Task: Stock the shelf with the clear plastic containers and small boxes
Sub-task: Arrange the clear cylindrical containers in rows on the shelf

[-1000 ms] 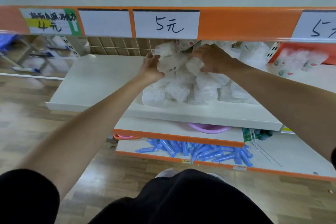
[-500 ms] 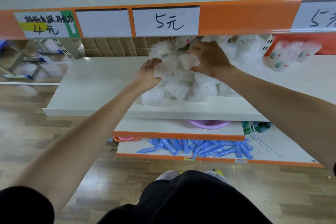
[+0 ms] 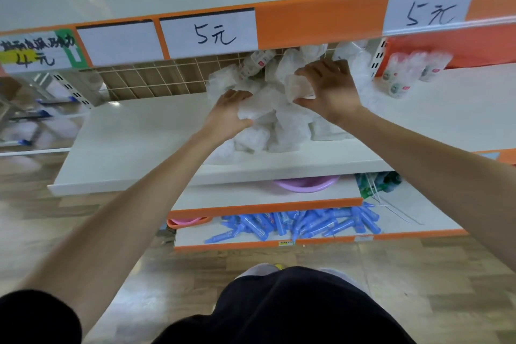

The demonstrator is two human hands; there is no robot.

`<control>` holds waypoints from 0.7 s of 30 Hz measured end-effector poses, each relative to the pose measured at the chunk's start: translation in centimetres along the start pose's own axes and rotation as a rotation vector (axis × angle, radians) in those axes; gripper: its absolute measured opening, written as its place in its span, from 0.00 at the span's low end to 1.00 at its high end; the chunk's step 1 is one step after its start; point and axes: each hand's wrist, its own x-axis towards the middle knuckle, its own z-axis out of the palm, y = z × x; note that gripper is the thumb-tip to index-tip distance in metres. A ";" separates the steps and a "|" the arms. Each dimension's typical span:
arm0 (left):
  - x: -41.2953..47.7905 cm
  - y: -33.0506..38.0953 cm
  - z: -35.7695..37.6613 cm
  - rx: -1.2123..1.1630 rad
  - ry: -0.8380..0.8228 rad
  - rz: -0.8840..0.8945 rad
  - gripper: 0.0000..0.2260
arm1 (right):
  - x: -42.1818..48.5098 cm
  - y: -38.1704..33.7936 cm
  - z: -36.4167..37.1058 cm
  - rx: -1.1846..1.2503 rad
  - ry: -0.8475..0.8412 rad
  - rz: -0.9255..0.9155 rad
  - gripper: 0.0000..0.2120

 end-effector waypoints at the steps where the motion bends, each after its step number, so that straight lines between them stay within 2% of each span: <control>1: 0.1 0.6 0.0 0.007 0.005 0.018 0.29 | -0.6 0.6 -0.2 -0.009 0.003 0.012 0.26; 9: 0.6 8.7 2.1 0.079 0.002 0.089 0.27 | -5.5 5.6 -3.9 -0.019 -0.103 0.157 0.28; 21: 0.4 23.7 9.2 0.111 0.003 0.124 0.26 | -15.3 16.3 -9.2 -0.011 -0.227 0.224 0.27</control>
